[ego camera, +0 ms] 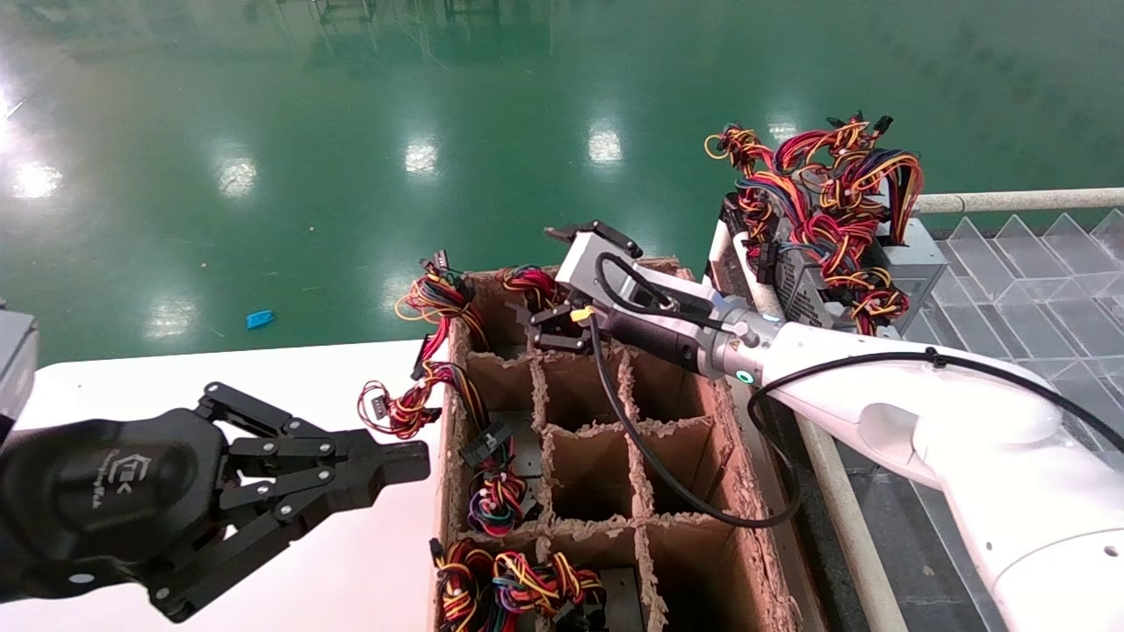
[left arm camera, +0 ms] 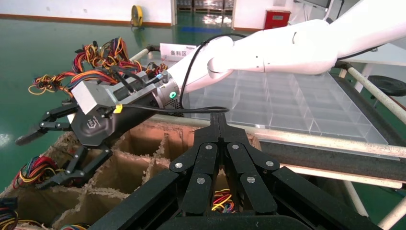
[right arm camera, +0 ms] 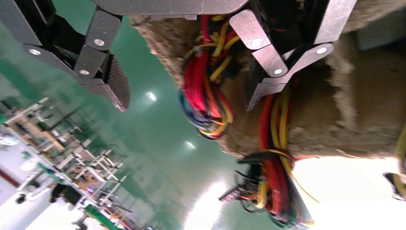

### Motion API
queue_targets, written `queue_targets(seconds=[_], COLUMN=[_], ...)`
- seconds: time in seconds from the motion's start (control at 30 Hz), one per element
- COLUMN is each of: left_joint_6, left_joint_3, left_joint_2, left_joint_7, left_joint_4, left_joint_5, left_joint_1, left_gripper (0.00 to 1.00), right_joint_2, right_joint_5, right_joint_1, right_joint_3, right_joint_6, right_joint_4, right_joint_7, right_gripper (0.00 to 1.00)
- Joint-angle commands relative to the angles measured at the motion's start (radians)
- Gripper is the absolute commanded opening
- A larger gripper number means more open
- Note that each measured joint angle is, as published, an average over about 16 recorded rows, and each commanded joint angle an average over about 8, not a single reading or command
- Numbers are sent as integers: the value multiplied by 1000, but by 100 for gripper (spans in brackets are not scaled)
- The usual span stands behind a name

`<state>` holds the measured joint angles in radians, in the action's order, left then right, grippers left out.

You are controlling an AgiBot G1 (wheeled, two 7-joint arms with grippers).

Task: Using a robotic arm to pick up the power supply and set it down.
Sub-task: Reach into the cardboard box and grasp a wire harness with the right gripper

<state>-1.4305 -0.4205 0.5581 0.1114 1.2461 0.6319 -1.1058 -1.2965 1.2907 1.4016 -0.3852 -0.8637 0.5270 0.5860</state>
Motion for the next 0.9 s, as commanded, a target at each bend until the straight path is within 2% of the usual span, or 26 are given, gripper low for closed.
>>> queue_targets(seconds=[0.03, 0.53, 0.9], left_joint_6=[0, 0, 0], left_joint_3=[0, 0, 0], left_joint_2=[0, 0, 0], left_joint_7=[0, 0, 0], left_joint_4=[0, 0, 0], left_joint_5=[0, 0, 0], left_joint_1=[0, 0, 0], left_gripper=[0, 0, 0], right_joint_2=[-9, 0, 32], right_joint_5=[-6, -18, -5], right_joint_1=[2, 19, 5], right_joint_3=[6, 3, -10], right_joint_6=[9, -47, -71], right_joint_4=[-19, -75, -9], right_joint_7=[26, 44, -1], right_gripper=[0, 0, 0])
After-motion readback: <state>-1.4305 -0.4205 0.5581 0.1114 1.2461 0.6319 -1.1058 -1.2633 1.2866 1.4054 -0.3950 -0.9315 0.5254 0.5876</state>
